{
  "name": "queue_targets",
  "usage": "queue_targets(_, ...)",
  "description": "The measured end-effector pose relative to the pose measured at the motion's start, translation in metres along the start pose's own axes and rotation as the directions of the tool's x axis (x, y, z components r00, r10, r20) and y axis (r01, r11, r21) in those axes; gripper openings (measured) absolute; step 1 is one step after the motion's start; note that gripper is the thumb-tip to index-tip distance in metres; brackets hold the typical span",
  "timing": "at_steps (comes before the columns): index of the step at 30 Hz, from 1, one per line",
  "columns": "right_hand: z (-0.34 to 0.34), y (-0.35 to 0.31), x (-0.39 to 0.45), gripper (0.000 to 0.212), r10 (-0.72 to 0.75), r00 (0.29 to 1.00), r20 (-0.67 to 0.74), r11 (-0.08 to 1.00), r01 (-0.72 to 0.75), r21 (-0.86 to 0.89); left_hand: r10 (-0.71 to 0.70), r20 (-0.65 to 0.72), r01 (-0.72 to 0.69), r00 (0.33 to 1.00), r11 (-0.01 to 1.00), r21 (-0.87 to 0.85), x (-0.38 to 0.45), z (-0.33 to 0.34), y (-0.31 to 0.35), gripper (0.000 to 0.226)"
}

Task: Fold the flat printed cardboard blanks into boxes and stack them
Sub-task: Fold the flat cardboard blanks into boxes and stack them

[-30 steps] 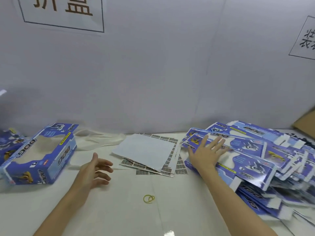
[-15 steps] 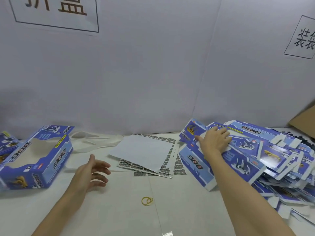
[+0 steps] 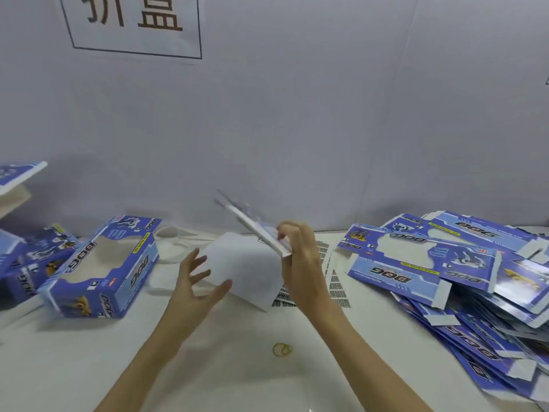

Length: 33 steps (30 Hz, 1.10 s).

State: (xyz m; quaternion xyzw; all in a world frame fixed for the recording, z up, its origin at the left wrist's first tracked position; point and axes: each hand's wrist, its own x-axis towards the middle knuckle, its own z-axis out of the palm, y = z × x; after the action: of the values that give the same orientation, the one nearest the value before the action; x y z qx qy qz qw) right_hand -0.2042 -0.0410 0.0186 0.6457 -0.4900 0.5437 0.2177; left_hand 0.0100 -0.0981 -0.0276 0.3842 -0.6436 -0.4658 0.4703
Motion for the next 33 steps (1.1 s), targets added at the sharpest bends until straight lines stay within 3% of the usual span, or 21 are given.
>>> queue_targets(2, 0.006, -0.016, -0.03, 0.021, -0.097, 0.994, 0.056, 0.99, 0.09, 0.111, 0.02, -0.006, -0.02, 1.0, 1.0, 0.019, 0.001, 0.002, -0.004, 0.106)
queue_targets(3, 0.008, -0.023, -0.039, 0.016, -0.08, 0.995, 0.067, 0.98, 0.066, 0.187, 0.036, -0.012, -0.036, 0.999, 0.999, 0.014, 0.001, 0.002, -0.003, 0.108)
queue_targets(6, 0.011, -0.041, -0.04, 0.024, 0.225, 0.973, 0.061, 0.911, -0.232, 0.341, 0.173, -0.07, -0.17, 0.982, 0.984, 0.05, 0.002, -0.002, 0.003, 0.117)
queue_targets(9, 0.008, -0.047, -0.027, 0.031, 0.503, 0.864, 0.02, 0.691, -0.417, 0.591, 0.351, -0.112, -0.318, 0.93, 0.918, 0.236, 0.004, -0.01, 0.008, 0.115)
queue_targets(13, 0.004, -0.039, -0.021, 0.031, 0.701, 0.701, 0.132, 0.439, -0.569, 0.696, 0.423, -0.152, -0.325, 0.893, 0.842, 0.43, 0.006, -0.013, 0.013, 0.12)
queue_targets(16, 0.005, -0.035, -0.024, 0.052, 0.77, 0.591, 0.239, 0.272, -0.645, 0.714, 0.51, -0.157, -0.384, 0.846, 0.786, 0.484, 0.004, -0.01, 0.016, 0.121)
queue_targets(20, 0.01, -0.034, -0.03, 0.079, 0.769, 0.51, 0.386, 0.108, -0.699, 0.707, 0.541, -0.098, -0.421, 0.835, 0.744, 0.518, 0.0, -0.003, 0.015, 0.108)
queue_targets(24, 0.017, -0.039, -0.033, 0.079, 0.712, 0.544, 0.445, 0.151, -0.737, 0.659, 0.548, 0.07, -0.517, 0.834, 0.732, 0.444, -0.01, 0.005, 0.013, 0.076)
queue_targets(28, 0.005, -0.034, -0.027, 0.066, 0.623, 0.648, 0.438, 0.313, -0.72, 0.62, 0.531, -0.004, -0.508, 0.847, 0.813, 0.285, -0.013, 0.002, 0.028, 0.052)
queue_targets(30, -0.003, -0.032, -0.023, 0.067, 0.563, 0.687, 0.459, 0.385, -0.71, 0.59, 0.433, -0.106, -0.422, 0.895, 0.899, 0.114, -0.016, -0.002, 0.043, 0.037)
queue_targets(33, -0.012, -0.032, -0.016, 0.075, 0.532, 0.633, 0.563, 0.321, -0.766, 0.557, 0.103, -0.064, -0.115, 0.993, 0.969, -0.218, -0.016, -0.007, 0.055, 0.03)
